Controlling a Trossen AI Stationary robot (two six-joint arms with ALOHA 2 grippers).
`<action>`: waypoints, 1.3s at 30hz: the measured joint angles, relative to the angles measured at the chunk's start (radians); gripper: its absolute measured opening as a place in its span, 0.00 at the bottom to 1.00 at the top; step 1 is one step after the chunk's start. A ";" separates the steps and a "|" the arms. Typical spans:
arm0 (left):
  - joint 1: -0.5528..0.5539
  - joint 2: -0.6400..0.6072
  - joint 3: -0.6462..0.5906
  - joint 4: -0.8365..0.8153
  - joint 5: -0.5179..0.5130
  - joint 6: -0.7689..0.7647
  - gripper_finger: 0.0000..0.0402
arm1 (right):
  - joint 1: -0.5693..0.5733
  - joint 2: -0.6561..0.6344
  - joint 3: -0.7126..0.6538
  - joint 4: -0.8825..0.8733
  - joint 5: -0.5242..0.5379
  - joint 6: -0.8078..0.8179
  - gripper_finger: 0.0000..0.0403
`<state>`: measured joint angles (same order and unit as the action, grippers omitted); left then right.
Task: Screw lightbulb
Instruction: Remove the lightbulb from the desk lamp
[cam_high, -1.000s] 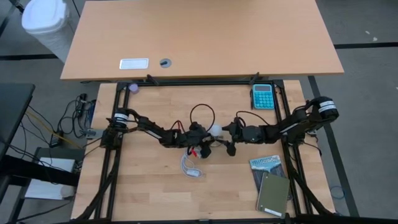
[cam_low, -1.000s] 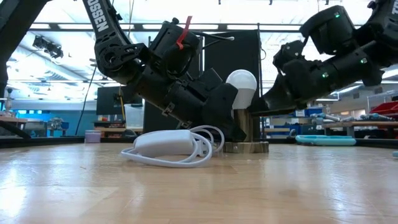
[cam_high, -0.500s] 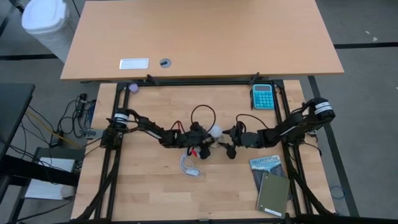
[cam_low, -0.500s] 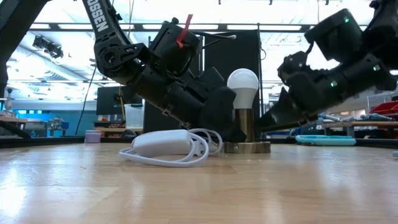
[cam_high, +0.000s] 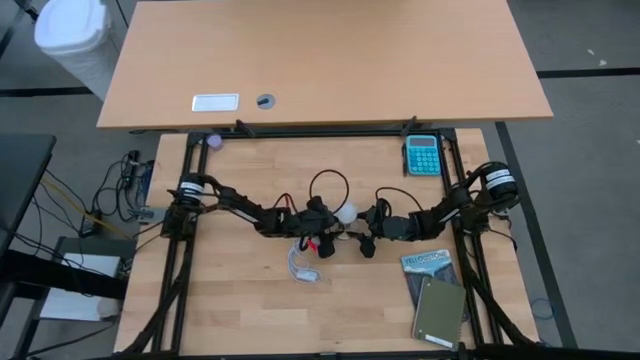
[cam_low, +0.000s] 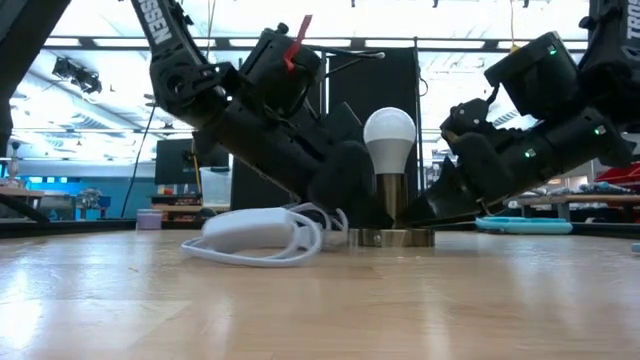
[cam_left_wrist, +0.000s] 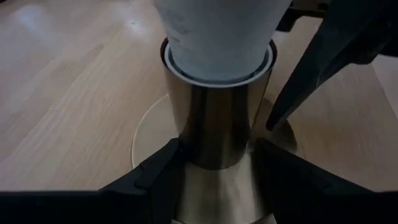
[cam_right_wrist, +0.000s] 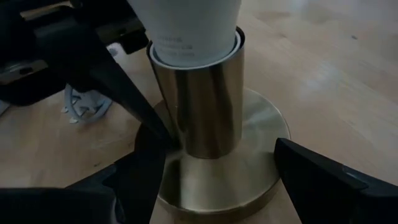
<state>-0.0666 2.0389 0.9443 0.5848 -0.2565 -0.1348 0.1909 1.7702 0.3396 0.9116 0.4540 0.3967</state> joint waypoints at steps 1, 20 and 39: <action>0.000 -0.017 0.000 -0.026 0.000 0.011 0.52 | 0.000 -0.003 0.000 0.000 -0.006 -0.004 0.76; -0.089 -0.355 -0.032 -0.413 -0.152 0.056 0.52 | -0.005 -0.127 -0.009 -0.050 -0.048 -0.076 0.76; -0.132 -0.465 -0.307 -0.124 -0.192 -0.056 0.52 | 0.017 -0.543 -0.111 -0.349 0.006 -0.058 0.76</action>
<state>-0.1986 1.5742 0.6373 0.4605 -0.4484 -0.1903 0.2077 1.2269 0.2283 0.5628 0.4599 0.3391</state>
